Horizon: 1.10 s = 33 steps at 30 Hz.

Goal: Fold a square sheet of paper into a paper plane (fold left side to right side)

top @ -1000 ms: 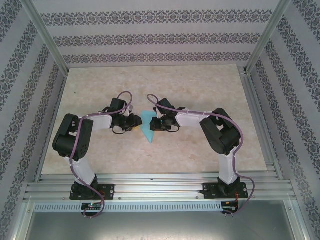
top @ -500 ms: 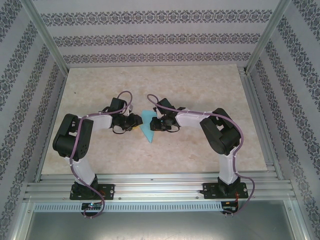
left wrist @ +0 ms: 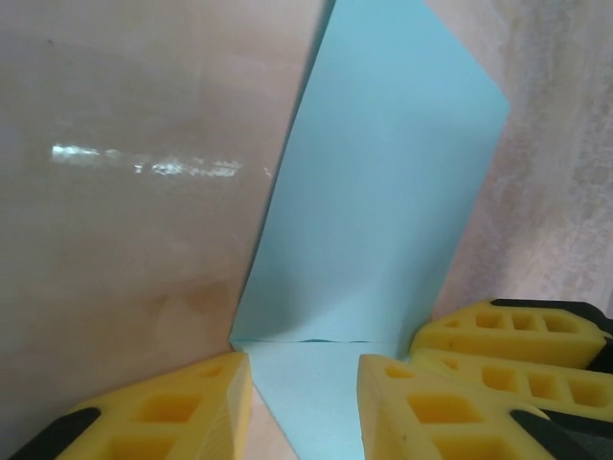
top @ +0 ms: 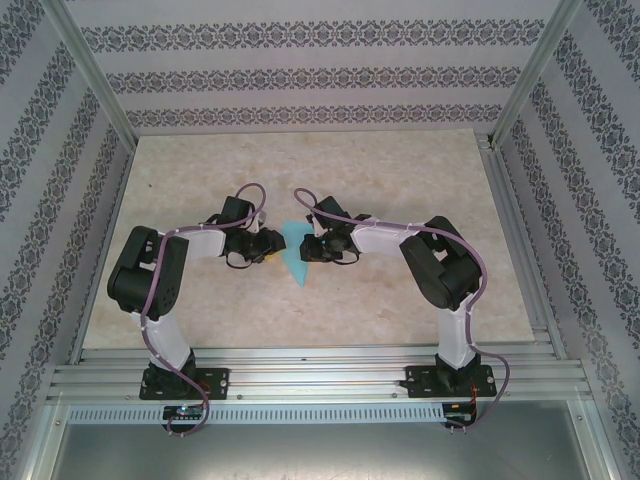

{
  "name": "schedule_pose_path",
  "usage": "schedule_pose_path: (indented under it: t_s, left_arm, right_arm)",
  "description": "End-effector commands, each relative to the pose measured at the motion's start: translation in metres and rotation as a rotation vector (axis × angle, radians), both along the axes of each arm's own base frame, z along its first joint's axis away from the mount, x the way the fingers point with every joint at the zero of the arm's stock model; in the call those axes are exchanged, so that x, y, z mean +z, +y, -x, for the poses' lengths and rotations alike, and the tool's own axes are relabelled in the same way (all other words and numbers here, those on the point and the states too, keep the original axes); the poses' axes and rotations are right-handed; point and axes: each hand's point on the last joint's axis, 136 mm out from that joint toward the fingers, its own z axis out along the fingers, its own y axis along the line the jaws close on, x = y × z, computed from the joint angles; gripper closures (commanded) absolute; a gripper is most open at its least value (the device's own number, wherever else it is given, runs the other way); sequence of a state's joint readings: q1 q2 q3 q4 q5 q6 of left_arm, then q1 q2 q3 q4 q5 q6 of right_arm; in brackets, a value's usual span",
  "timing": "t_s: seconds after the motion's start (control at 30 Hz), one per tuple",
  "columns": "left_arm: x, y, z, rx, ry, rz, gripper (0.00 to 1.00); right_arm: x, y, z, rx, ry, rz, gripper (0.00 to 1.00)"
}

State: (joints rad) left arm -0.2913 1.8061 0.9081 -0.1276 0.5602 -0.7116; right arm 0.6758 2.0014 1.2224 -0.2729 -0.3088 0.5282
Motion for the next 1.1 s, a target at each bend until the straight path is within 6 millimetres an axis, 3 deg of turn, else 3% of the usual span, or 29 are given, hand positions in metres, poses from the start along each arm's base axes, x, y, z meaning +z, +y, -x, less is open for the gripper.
schedule_pose_path:
  t_s: [0.0,0.2,0.5,1.07]
  left_arm:
    - [0.010,0.007,-0.001,0.009,-0.034,-0.067,0.64]
    - [0.006,0.004,-0.003,0.008,-0.020,-0.057,0.63]
    - [0.004,-0.005,-0.011,0.003,-0.020,-0.011,0.73]
    - [0.005,-0.010,-0.017,-0.008,-0.036,0.013,0.81]
  right_arm:
    - [-0.008,-0.001,0.000,0.004,0.018,0.014,0.81]
    - [-0.008,-0.001,0.000,0.006,0.018,0.012,0.81]
    - [-0.007,0.000,0.000,0.007,0.020,0.008,0.81]
    - [-0.011,0.001,0.002,0.011,0.029,0.010,0.81]
